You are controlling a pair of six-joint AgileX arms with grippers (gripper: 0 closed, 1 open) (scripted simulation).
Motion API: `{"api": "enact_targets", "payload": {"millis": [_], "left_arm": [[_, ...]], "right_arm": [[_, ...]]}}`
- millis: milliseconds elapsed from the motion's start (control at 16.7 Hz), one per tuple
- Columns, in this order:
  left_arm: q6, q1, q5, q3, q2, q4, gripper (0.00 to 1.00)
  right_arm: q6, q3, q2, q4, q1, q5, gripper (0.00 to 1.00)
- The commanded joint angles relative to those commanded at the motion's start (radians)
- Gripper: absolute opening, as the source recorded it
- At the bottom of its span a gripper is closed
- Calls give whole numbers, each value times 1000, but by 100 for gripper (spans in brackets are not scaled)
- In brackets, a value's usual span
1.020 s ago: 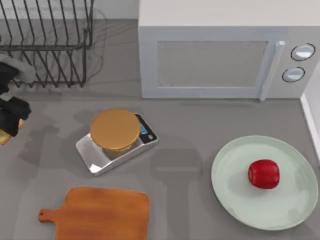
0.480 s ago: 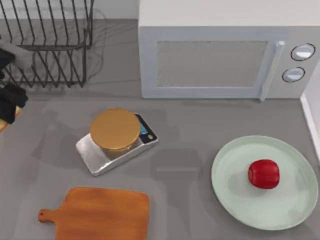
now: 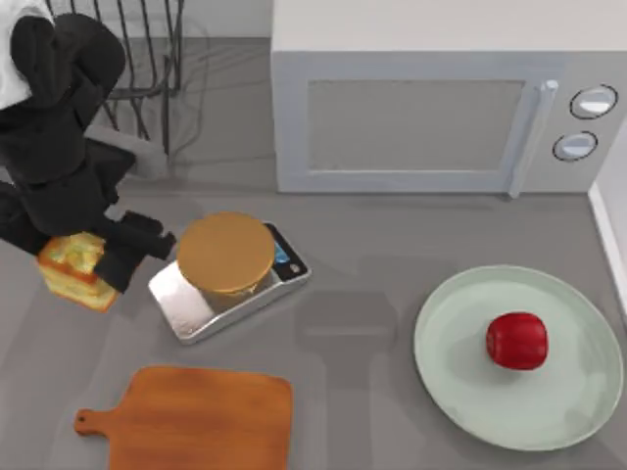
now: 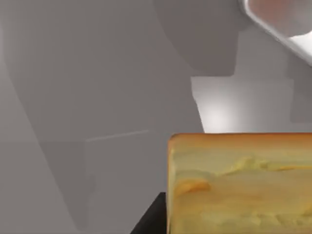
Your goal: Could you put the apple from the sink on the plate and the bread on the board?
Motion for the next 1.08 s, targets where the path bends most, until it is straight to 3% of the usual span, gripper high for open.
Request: {"api": "enact_targets", "payload": {"millis": [300,540,720,1080], "left_arm": [[-473,-118,-2,-122,-83,41,0],[-719,-303,-4,-267,-184,83,0],[-792,-387,-6,-338,-244,119,0],[-794,-389,-6,-343,-245,122,0]], "right_arm": [[0,0,0,0,0,0,100],[0,0,0,0,0,0,100],[0,0,0,0,0,0,100],[0,0,0,0,0,0,100]]}}
